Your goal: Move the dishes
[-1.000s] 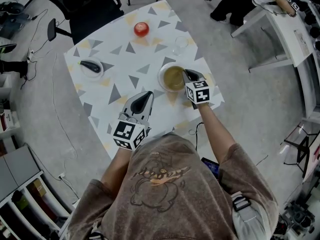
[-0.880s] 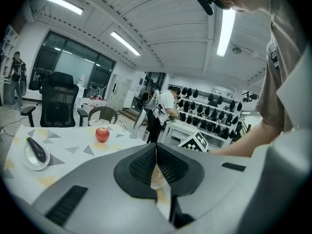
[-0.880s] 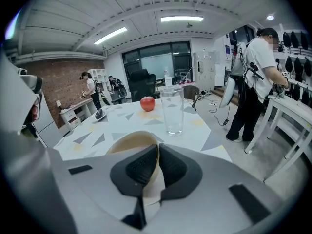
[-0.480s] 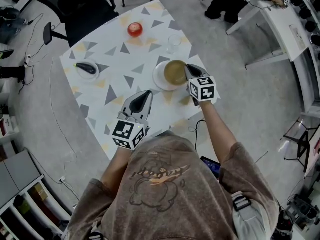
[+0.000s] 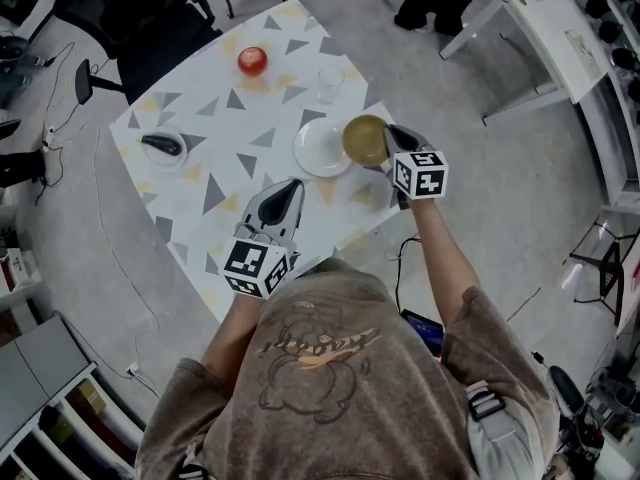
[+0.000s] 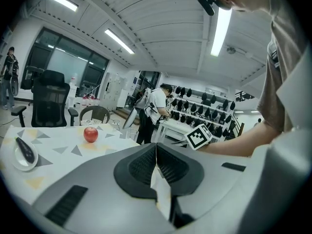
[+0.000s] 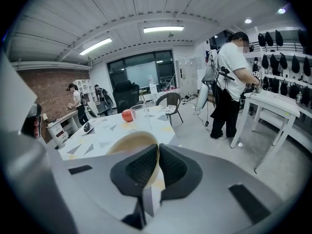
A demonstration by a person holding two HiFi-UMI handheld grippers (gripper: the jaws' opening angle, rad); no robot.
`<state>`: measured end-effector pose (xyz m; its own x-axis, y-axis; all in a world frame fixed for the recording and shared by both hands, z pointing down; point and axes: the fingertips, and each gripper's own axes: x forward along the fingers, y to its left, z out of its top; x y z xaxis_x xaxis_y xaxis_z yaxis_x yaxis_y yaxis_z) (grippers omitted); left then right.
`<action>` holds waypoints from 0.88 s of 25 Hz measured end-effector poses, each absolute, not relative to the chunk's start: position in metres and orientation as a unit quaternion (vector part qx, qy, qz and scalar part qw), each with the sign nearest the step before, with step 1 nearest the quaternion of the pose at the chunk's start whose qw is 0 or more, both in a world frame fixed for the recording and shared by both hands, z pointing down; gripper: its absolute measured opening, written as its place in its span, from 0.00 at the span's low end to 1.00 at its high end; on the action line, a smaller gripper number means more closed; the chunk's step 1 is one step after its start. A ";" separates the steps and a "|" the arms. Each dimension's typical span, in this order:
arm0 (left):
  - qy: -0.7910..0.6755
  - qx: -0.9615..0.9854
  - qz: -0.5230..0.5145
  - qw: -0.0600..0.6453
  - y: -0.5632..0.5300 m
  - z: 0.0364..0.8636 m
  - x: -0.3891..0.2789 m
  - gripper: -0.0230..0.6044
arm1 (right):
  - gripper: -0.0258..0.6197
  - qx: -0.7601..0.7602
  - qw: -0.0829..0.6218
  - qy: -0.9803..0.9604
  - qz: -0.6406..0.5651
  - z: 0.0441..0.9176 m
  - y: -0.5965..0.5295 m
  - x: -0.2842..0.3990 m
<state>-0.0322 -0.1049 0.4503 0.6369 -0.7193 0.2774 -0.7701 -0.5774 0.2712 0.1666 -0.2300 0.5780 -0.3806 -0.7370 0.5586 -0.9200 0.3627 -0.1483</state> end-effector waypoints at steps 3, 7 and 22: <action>-0.415 0.888 0.071 0.186 -0.104 0.451 -0.028 0.07 | 0.07 0.528 0.200 -0.790 0.238 0.583 -0.223 0.180; -0.409 0.890 0.074 0.187 -0.101 0.452 -0.024 0.07 | 0.07 0.540 0.200 -0.776 0.257 0.597 -0.214 0.193; -0.396 0.895 0.090 0.185 -0.097 0.455 -0.017 0.07 | 0.07 0.580 0.158 -0.728 0.331 0.641 -0.190 0.226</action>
<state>-0.0167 -0.0967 0.4555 0.6704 -0.6754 0.3071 -0.7418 -0.6177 0.2609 0.2262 -0.1896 0.6410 -0.2781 -0.7392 0.6134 -0.9480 0.1081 -0.2995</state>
